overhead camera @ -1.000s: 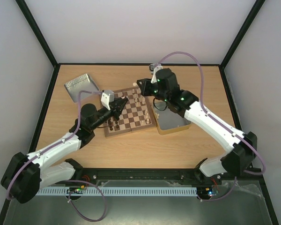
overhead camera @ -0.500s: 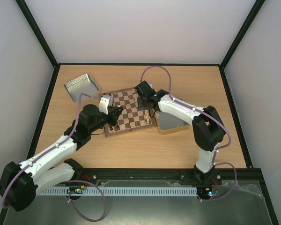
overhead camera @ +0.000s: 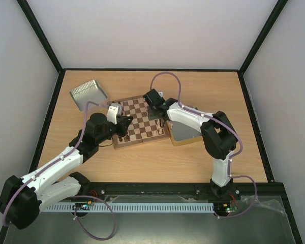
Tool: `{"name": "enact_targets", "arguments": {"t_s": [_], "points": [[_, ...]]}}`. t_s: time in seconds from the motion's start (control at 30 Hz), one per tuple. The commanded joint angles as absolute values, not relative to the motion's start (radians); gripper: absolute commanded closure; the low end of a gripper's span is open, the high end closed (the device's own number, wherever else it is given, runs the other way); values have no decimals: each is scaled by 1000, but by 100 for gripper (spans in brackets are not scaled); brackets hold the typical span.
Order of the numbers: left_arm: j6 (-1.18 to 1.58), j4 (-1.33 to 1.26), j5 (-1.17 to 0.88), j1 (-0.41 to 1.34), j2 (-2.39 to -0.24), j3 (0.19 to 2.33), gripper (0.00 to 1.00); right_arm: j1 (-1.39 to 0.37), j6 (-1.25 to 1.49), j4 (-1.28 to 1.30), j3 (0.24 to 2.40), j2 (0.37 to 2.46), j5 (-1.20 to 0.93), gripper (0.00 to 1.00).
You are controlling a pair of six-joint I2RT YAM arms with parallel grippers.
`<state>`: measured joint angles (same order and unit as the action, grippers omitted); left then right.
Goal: Set up the chess pieces on the board
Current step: Place the chess piece on the chessboard.
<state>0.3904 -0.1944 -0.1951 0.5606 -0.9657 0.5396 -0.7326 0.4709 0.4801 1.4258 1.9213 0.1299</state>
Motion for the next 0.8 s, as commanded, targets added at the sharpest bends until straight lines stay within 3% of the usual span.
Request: {"name": "enact_targets", "arguments": {"t_s": [0.0, 0.57, 0.77], "points": [[393, -195, -208, 553, -969, 560, 92, -736, 459, 418, 1405, 1945, 184, 92], [399, -180, -204, 550, -959, 558, 92, -736, 467, 459, 1413, 1976, 200, 86], [400, -181, -207, 551, -963, 557, 92, -736, 475, 509, 1444, 1953, 184, 92]]}}
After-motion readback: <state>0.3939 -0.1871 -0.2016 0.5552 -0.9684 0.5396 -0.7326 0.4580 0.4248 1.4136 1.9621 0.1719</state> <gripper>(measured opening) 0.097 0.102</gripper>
